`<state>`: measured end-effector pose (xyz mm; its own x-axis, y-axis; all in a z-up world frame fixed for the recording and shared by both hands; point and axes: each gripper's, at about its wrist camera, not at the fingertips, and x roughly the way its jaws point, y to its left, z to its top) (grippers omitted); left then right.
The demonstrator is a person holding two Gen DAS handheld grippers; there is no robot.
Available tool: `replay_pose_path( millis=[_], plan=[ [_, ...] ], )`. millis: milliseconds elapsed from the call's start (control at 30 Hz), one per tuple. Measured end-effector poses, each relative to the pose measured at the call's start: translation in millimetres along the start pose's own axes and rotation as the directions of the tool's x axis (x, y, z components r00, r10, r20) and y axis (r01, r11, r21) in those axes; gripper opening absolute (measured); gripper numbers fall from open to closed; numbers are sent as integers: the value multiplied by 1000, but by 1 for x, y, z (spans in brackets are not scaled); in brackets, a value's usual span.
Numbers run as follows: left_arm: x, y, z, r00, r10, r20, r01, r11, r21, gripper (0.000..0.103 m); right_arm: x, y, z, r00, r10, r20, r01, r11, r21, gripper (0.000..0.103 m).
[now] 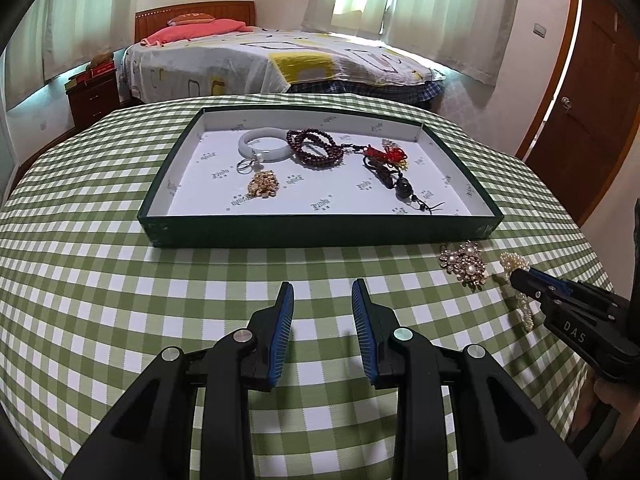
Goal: Organize jewelry
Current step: 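Grasp the cream pearl strand with the right gripper while the left approaches the pearl brooch, then close the left gripper on the gold pearl flower brooch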
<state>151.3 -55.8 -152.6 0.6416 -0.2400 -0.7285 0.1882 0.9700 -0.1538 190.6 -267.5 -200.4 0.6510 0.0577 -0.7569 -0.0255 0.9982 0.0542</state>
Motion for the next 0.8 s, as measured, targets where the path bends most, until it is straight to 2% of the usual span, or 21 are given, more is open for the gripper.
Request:
replay_pose_path(
  millis=[500, 800],
  plan=[
    [8, -28, 4, 999, -32, -12, 32, 999, 36, 31, -7, -4, 6, 1000, 12, -3, -12, 999, -47, 16],
    [20, -62, 7, 997, -66, -33, 69, 994, 85, 31, -6, -18, 10, 1000, 27, -13, -27, 998, -57, 16]
  ],
)
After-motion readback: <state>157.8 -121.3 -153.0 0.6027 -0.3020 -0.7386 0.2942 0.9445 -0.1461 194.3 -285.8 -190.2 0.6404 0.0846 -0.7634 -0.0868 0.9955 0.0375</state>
